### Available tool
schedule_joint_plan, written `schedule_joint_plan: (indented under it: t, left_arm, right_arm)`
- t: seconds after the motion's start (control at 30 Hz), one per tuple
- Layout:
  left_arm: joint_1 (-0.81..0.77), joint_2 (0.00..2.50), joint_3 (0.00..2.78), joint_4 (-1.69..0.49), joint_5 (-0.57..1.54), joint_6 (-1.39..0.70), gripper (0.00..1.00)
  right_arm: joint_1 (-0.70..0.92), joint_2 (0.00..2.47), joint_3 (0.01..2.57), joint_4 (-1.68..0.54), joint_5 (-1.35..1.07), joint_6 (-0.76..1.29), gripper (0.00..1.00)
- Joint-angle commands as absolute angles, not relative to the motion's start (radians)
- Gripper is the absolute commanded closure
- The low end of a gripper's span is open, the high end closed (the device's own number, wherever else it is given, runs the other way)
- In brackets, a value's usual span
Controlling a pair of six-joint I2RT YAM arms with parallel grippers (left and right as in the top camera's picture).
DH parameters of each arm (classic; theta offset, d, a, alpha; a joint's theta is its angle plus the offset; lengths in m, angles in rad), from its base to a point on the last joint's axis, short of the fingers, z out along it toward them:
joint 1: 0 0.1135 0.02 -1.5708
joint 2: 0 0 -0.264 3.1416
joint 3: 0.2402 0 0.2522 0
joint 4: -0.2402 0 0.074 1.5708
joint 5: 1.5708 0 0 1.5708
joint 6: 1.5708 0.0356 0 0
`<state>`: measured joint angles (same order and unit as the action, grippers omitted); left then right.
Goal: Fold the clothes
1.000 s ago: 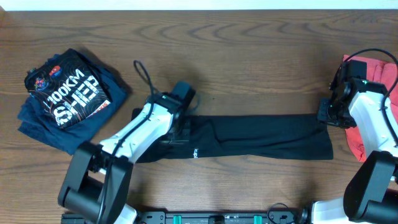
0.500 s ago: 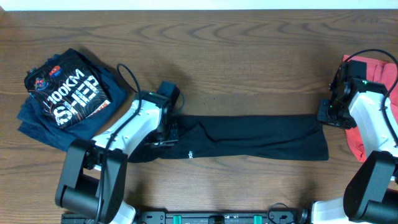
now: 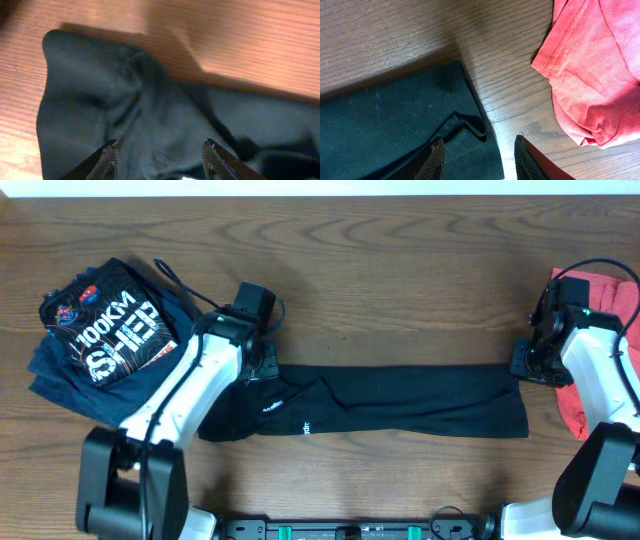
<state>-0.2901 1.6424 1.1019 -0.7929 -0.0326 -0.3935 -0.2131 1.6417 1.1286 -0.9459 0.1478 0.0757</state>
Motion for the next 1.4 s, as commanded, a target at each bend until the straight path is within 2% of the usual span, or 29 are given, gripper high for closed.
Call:
schedule_joint_plan:
  t: [0.0,0.07,0.23,0.27,0.37,0.5,0.63,0.67,0.7,0.77,0.83,1.0,1.23,1.37]
  left_arm:
    - [-0.268,1.707,1.1,-0.778,-0.06,-0.403,0.46]
    - [-0.266,1.735,1.1,-0.775,-0.046,-0.403,0.51]
    - [-0.266,1.766,1.1,-0.776,-0.01,-0.402,0.94]
    - [-0.265,1.766,1.1,-0.784,-0.011,-0.402,0.94]
    - [-0.263,1.765,1.1,-0.853,-0.017,-0.416,0.94]
    - [-0.263,1.766,1.091,-0.96,-0.102,-0.582,0.94]
    - [-0.263,1.766,1.05,-0.904,-0.102,-0.63,0.93]
    - [-0.263,1.766,1.038,-0.873,-0.102,-0.63,0.91]
    - [-0.263,1.768,1.029,-0.849,-0.102,-0.63,0.79]
    - [-0.263,1.772,1.021,-0.813,-0.112,-0.629,0.63]
    - [-0.263,1.775,1.021,-0.803,-0.125,-0.622,0.58]
    - [-0.263,1.749,1.063,-0.868,-0.124,-0.564,0.58]
    - [-0.263,1.604,1.15,-0.988,-0.112,-0.552,0.56]
    - [-0.263,1.514,1.15,-1.007,-0.105,-0.552,0.52]
  right_arm:
    - [-0.216,1.632,1.131,-0.947,0.146,0.081,0.56]
    - [-0.216,1.632,1.131,-0.947,0.146,0.081,0.57]
    - [-0.216,1.632,1.131,-0.947,0.146,0.081,0.56]
    - [-0.216,1.632,1.131,-0.947,0.146,0.081,0.57]
    - [-0.216,1.632,1.131,-0.947,0.146,0.081,0.57]
    - [-0.216,1.632,1.131,-0.947,0.146,0.081,0.57]
    - [-0.216,1.632,1.131,-0.95,0.144,0.081,0.56]
    - [-0.216,1.632,1.131,-0.952,0.141,0.081,0.57]
    - [-0.216,1.632,1.131,-0.954,0.139,0.081,0.57]
    - [-0.216,1.632,1.131,-0.959,0.138,0.081,0.57]
    - [-0.216,1.632,1.131,-0.968,0.138,0.081,0.49]
    - [-0.222,1.632,1.131,-0.996,0.138,0.038,0.34]
    - [-0.264,1.647,1.103,-0.993,-0.026,-0.08,0.33]
    - [-0.266,1.668,1.06,-0.976,-0.027,-0.136,0.31]
